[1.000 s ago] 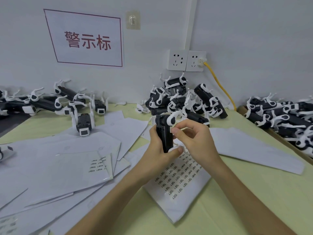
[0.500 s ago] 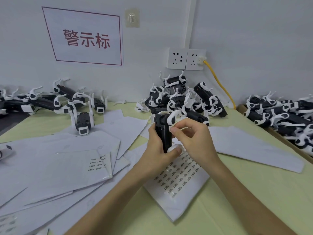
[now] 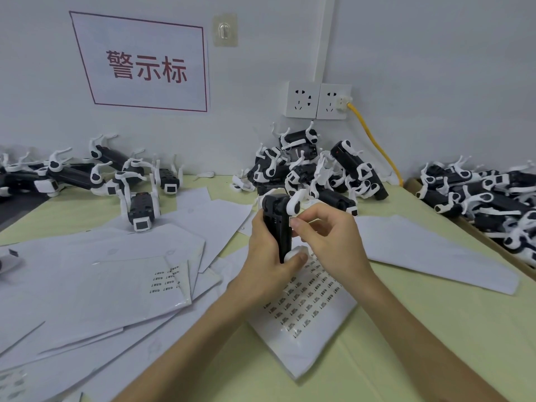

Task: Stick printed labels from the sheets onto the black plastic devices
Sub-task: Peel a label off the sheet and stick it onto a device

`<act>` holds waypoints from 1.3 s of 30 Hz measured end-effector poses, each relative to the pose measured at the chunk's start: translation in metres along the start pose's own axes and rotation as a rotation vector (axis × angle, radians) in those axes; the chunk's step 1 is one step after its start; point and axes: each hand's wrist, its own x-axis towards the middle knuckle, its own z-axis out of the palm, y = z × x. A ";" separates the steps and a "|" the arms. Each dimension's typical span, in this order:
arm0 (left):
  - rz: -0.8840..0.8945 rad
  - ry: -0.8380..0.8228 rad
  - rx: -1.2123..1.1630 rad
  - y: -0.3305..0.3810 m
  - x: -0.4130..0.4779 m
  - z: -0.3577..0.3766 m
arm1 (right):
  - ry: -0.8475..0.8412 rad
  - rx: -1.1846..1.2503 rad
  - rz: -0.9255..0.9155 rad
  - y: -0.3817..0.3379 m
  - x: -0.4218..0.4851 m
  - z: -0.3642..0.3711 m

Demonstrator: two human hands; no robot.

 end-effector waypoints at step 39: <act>-0.332 -0.017 -0.438 0.015 0.006 -0.016 | -0.172 0.232 0.012 0.007 0.006 -0.005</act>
